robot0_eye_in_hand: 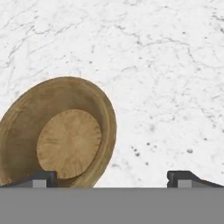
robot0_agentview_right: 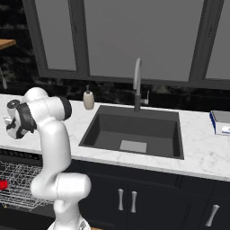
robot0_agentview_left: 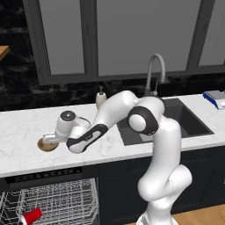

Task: Pick up the cup and bowl from the counter, place them in the dishwasher, and close the dishwasher door.

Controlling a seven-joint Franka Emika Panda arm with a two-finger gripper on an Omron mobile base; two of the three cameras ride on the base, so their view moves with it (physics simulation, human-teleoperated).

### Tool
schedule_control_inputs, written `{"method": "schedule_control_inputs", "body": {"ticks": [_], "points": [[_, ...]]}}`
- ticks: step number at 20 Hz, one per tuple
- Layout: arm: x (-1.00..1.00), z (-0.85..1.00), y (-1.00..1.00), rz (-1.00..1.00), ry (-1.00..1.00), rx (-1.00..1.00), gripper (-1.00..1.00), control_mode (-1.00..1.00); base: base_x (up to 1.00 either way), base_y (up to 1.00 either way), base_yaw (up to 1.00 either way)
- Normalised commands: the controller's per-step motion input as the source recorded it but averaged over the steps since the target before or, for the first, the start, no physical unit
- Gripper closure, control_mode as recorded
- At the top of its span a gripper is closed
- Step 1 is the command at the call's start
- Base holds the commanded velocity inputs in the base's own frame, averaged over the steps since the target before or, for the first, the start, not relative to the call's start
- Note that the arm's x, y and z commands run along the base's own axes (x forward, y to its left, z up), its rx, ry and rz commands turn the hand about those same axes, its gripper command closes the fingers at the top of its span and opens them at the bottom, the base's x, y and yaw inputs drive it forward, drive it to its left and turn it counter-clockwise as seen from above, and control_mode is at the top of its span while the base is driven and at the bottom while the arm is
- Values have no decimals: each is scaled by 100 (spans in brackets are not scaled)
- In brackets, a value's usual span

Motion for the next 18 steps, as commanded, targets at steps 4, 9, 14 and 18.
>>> {"method": "schedule_control_inputs", "body": {"ticks": [4, 9, 14, 18], "points": [[44, -10, 0, 0, 0, 3, -100, -100, 0, 0, 0], [40, -3, 2, 0, 0, 0, -100, -100, 0, 0, 0], [33, -2, 14, 0, 0, 0, -100, -100, 0, 0, 0], [23, -6, 15, 0, 0, 0, -100, -100, 0, 0, 0]]}}
